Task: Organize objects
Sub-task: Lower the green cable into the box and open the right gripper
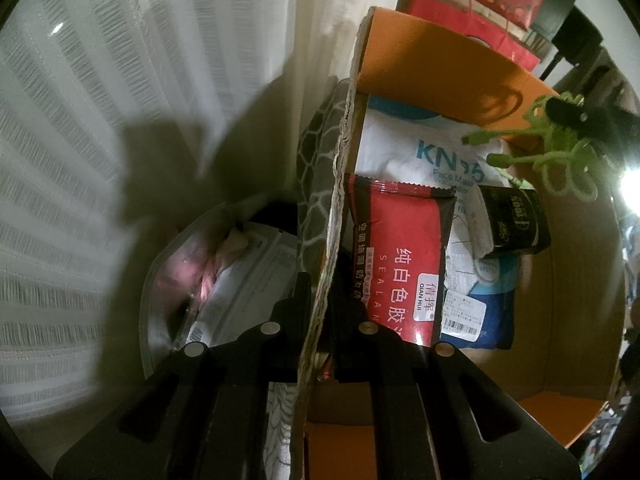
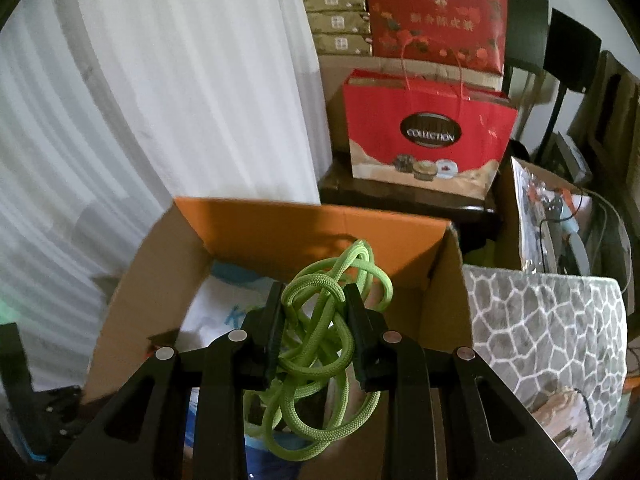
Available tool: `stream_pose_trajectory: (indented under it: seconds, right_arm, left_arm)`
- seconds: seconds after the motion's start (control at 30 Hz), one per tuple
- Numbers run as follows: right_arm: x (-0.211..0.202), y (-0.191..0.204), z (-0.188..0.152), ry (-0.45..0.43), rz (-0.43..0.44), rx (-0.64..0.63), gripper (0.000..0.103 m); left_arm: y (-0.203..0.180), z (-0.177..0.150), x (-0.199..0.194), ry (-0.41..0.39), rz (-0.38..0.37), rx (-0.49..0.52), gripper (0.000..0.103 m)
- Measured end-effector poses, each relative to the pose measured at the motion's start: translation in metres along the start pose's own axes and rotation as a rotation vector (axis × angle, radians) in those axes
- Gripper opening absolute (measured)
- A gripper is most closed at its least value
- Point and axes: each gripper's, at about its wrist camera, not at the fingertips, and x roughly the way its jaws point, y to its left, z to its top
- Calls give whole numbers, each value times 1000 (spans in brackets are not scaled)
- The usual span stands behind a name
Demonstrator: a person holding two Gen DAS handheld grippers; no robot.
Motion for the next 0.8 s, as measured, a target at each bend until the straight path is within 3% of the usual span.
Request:
stream_pose_trajectory:
  seconds: [0.17,0.3,0.33,0.43,0.8]
  right_arm:
    - [13,-2,-8,40,-13,-8,31]
    - [18,-4,-10,67,-58,-22,41]
    - [18,-5,-10,68,-68,-26,49]
    - [9,-6,-9,39,-91,-36,59]
    - [-26,-12,-6,-11,-88,-56,65]
  left_arm:
    - [0,2,1,0,1,1,8]
    - [0,1,1,0,0,1,8]
    - [0,1,1,0,0,0,8]
    - [1,2,1,0,2,1,8]
    - [1,2,1,1,7,-1,8]
